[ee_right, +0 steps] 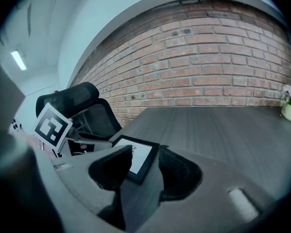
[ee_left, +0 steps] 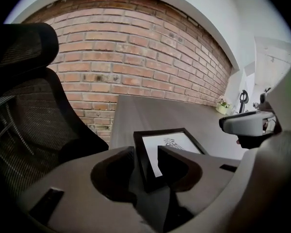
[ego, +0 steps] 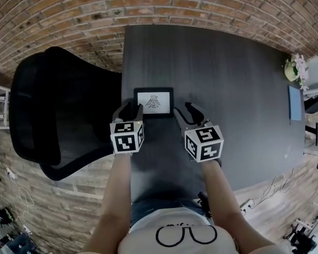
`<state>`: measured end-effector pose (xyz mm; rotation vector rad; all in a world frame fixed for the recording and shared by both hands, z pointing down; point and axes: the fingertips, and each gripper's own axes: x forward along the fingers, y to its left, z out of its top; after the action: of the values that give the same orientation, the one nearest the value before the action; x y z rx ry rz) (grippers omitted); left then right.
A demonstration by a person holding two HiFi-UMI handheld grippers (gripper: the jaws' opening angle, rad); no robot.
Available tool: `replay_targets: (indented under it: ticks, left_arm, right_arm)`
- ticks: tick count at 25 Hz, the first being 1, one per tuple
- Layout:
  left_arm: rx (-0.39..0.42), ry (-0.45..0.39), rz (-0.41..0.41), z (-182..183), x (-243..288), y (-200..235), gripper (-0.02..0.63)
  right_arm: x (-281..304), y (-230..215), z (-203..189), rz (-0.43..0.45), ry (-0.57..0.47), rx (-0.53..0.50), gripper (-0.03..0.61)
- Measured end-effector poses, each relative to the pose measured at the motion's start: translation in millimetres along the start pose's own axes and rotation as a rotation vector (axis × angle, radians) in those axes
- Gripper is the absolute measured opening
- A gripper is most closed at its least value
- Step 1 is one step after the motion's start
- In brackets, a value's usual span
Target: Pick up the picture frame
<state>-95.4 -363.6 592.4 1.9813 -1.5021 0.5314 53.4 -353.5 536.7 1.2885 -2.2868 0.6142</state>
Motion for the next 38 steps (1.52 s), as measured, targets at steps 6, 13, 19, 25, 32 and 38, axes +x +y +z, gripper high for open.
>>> replay_targets:
  ticks: [6, 13, 19, 25, 32, 38]
  left_arm:
    - [-0.007, 0.056, 0.023, -10.1, 15.4, 2.7, 0.121]
    - [-0.105, 0.105, 0.030, -10.8, 18.1, 4.6, 0.081]
    - [-0.216, 0.113, -0.004, -4.6, 13.0, 8.8, 0.067]
    - [-0.302, 0.138, -0.084, -8.4, 15.8, 12.6, 0.064]
    - [-0.339, 0.159, -0.121, -9.0, 16.7, 10.5, 0.064]
    - [-0.344, 0.161, -0.131, -9.6, 18.0, 10.0, 0.064]
  right_arm:
    - [7.2, -4.2, -5.2, -0.004, 0.018, 0.009, 0.170]
    - [12.0, -0.1, -9.3, 0.001, 0.027, 0.008, 0.166]
    - [10.4, 2.6, -6.8, 0.003, 0.022, 0.018, 0.166]
    - [10.4, 3.1, -4.6, 0.040, 0.015, 0.101, 0.166]
    - [25.9, 5.5, -8.1, 0.117, 0.061, 0.193, 0.166]
    - [49.7, 4.5, -14.9, 0.169, 0.105, 0.356, 0.166]
